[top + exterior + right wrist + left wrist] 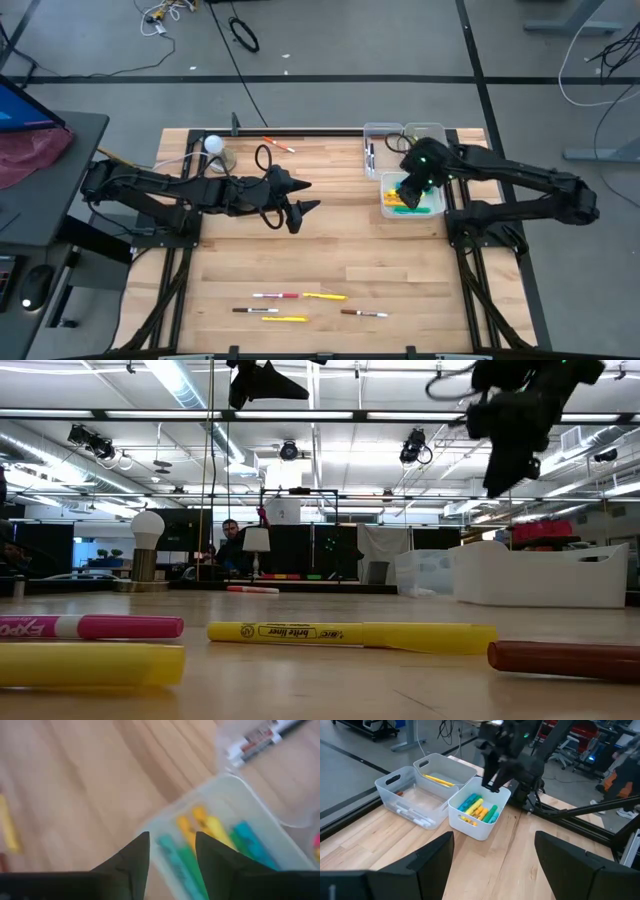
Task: Pick & Place Markers
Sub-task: Put the pink marker pen into the transparent bin
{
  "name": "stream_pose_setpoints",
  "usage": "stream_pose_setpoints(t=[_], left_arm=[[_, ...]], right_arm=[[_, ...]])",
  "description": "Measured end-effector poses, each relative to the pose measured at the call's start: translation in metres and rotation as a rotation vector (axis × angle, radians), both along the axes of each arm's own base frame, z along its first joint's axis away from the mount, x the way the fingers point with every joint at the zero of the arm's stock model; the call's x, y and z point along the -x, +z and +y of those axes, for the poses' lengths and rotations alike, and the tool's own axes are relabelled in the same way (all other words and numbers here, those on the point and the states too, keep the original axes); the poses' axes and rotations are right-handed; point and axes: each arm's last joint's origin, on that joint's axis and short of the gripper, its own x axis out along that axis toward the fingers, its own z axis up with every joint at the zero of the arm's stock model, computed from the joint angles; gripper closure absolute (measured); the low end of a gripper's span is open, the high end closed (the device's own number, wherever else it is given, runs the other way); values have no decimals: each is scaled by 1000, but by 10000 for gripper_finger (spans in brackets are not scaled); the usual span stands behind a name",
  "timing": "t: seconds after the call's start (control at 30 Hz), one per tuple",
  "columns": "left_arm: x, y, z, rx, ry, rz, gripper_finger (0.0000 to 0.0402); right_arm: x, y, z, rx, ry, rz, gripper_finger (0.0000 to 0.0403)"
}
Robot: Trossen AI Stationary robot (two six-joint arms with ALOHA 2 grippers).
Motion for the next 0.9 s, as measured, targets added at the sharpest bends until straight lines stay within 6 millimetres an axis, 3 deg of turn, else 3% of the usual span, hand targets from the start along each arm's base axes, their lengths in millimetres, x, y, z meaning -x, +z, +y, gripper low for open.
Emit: stream_pose_setpoints(t=[0.23, 0.7, 0.9], left_arm=[[0, 0, 0, 0, 0, 0, 120], [0, 0, 0, 0, 0, 0, 120], [0, 0, 0, 0, 0, 0, 120]], right_arm=[[-1, 19, 29, -42, -13, -186, 260], [-18, 36, 92, -98, 79, -416, 306], [-34, 46, 101, -86, 144, -572, 316]])
